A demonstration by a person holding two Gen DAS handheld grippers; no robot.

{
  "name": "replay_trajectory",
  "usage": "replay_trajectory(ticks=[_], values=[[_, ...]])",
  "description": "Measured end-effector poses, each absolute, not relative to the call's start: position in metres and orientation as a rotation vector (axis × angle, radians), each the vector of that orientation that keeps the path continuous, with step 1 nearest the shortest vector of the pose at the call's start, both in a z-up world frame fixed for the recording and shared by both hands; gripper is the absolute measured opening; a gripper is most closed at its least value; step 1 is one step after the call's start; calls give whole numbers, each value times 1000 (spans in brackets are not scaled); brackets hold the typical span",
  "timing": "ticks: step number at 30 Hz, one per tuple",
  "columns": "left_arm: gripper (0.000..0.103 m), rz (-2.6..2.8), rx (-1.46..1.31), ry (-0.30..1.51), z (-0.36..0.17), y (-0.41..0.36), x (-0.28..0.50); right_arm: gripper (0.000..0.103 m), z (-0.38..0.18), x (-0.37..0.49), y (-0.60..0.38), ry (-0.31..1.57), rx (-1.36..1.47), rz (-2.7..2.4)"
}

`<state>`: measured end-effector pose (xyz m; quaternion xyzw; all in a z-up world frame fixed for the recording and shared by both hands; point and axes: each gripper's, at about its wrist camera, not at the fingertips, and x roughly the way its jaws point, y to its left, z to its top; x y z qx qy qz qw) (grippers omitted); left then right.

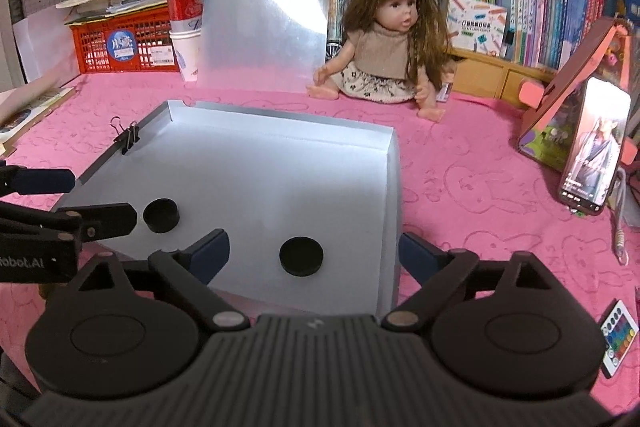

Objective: Organize rigid objects
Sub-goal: 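Withdraw both tools from the tray back toward the remaining objects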

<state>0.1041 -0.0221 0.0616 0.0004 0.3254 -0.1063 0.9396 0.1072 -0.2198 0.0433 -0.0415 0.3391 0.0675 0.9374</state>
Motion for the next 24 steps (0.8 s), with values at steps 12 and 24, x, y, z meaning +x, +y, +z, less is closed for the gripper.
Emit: replay_trajectory(ticks=[12, 24], values=[[87, -230, 4, 560, 68, -15, 57, 103, 48, 66, -220, 570, -107, 135], [89, -239, -27, 547, 55, -5, 28, 103, 39, 35, -225, 494, -98, 119]])
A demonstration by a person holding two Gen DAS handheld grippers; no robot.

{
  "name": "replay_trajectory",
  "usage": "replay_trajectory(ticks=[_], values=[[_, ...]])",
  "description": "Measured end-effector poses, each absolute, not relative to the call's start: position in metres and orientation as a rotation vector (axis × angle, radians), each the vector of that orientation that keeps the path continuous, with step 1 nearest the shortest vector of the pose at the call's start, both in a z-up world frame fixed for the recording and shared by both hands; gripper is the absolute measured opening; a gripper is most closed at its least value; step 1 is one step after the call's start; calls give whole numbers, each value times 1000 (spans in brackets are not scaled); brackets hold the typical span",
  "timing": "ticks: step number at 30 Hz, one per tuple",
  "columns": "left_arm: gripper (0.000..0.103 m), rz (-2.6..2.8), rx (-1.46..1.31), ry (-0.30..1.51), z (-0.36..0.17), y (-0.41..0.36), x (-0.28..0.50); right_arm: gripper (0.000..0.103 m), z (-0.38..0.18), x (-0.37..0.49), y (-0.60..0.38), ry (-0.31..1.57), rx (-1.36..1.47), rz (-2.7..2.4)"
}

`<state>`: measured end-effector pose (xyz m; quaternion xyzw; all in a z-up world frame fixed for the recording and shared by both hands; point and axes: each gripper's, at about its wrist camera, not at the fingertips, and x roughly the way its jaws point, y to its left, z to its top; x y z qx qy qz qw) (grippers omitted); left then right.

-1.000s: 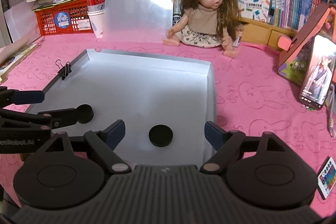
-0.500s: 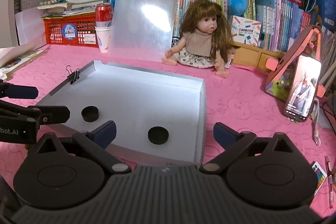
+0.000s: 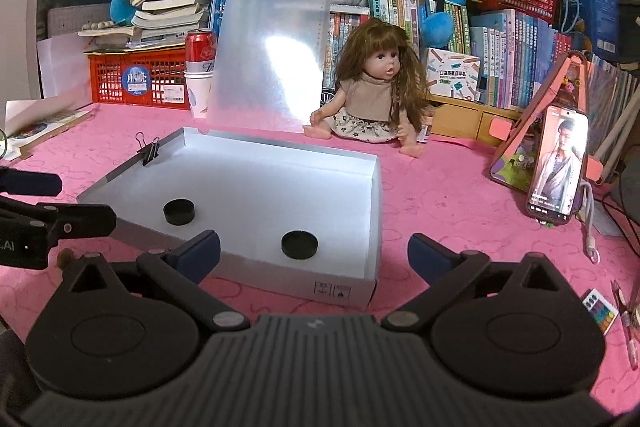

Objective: Organize rigid objects
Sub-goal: 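Withdraw both tools from the tray back toward the remaining objects, then grasp a brown chestnut with the left tool while the right tool grasps another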

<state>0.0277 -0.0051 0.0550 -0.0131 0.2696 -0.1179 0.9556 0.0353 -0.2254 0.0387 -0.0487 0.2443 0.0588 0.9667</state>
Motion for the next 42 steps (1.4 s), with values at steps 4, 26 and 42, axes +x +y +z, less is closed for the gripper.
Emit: replay_trajectory(ticks=[4, 26, 42], values=[[89, -230, -36, 555, 47, -1, 22, 103, 27, 26, -227, 473, -91, 91], [89, -106, -53, 506, 16, 27, -13, 92, -12, -13, -245, 458, -42, 1], [46, -53, -64, 519, 10, 38, -13, 70, -21, -28, -249, 446, -39, -5]])
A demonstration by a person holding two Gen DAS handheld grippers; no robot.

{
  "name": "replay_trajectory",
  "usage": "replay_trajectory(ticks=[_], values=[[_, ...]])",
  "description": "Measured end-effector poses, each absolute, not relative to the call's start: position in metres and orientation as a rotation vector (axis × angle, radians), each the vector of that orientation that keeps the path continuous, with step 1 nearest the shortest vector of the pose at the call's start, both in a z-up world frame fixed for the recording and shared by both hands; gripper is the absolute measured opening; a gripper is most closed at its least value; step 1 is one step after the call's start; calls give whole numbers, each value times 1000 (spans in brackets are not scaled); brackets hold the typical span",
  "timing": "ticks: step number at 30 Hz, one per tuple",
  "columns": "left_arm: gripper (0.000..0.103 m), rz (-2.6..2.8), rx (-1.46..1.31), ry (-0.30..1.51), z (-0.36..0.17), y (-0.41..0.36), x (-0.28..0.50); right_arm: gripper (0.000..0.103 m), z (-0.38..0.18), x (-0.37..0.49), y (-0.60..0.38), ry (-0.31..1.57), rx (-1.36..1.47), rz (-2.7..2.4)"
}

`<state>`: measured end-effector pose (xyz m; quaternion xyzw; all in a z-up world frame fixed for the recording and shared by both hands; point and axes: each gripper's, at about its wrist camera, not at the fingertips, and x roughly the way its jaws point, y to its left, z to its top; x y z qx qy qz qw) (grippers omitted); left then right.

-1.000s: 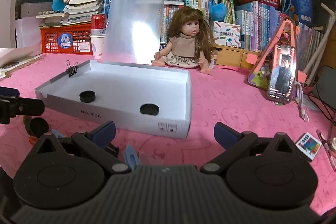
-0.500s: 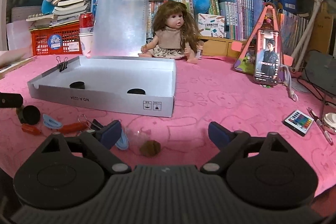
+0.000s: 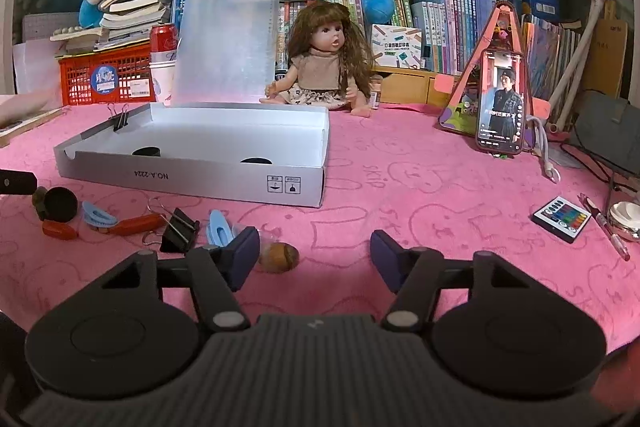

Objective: Organize rigid objects
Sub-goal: 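Grasp a brown chestnut with the left tool while the right tool grasps another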

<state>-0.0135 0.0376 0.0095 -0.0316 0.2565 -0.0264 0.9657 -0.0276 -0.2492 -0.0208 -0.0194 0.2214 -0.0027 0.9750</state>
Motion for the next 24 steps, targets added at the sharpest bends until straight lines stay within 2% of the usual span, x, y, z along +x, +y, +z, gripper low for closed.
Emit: replay_trajectory(ticks=[5, 13, 24], values=[[43, -20, -67, 523, 9, 43, -12, 67, -22, -28, -248, 452, -44, -1], [43, 1, -58, 549, 1, 44, -5, 53, -23, -27, -246, 453, -45, 9], [45, -2, -31, 536, -3, 34, 1, 52, -27, -25, -241, 462, -37, 20]])
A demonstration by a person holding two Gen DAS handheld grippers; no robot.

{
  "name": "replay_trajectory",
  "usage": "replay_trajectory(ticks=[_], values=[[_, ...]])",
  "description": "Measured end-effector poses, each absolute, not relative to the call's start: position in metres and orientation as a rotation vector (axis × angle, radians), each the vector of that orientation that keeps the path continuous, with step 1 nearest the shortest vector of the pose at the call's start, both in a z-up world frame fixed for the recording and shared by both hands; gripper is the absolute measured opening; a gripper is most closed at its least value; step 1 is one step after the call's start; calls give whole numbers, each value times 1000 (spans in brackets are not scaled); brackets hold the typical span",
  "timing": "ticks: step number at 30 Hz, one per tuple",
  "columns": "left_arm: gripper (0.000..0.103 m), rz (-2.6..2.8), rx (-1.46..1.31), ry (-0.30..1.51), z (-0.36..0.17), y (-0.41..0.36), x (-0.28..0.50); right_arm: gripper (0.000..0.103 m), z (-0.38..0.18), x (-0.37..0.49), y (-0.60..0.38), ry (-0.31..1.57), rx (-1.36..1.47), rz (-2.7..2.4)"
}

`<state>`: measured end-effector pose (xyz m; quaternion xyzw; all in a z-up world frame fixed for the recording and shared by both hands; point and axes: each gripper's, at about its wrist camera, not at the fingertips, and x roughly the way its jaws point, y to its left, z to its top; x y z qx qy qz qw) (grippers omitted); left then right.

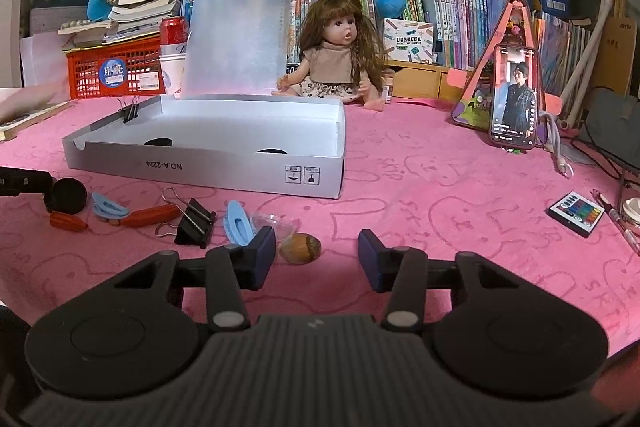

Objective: Organize rigid objects
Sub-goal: 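Grasp a brown chestnut with the left tool while the right tool grasps another, then carry the chestnuts into the white tray and open both tools beside the discs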

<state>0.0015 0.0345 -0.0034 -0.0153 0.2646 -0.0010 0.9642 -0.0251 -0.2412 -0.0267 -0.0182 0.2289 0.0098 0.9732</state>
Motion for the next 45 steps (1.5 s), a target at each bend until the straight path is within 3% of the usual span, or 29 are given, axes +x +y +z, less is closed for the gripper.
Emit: replay_trajectory(ticks=[10, 30, 31, 34, 37, 45], values=[[47, 53, -7, 506, 0, 33, 5, 52, -30, -24, -242, 464, -29, 1], [39, 39, -9, 537, -14, 31, 8, 53, -32, -25, -241, 464, -25, 7], [38, 39, -8, 535, -14, 30, 7, 52, -32, -25, -240, 464, -26, 8], [19, 36, -16, 529, -13, 30, 6, 45, -32, -24, -240, 465, -17, 13], [17, 40, -28, 524, -10, 30, 4, 27, -31, -24, -238, 467, -20, 23], [17, 41, -32, 510, -1, 33, 0, 27, -24, -26, -234, 460, -21, 31]])
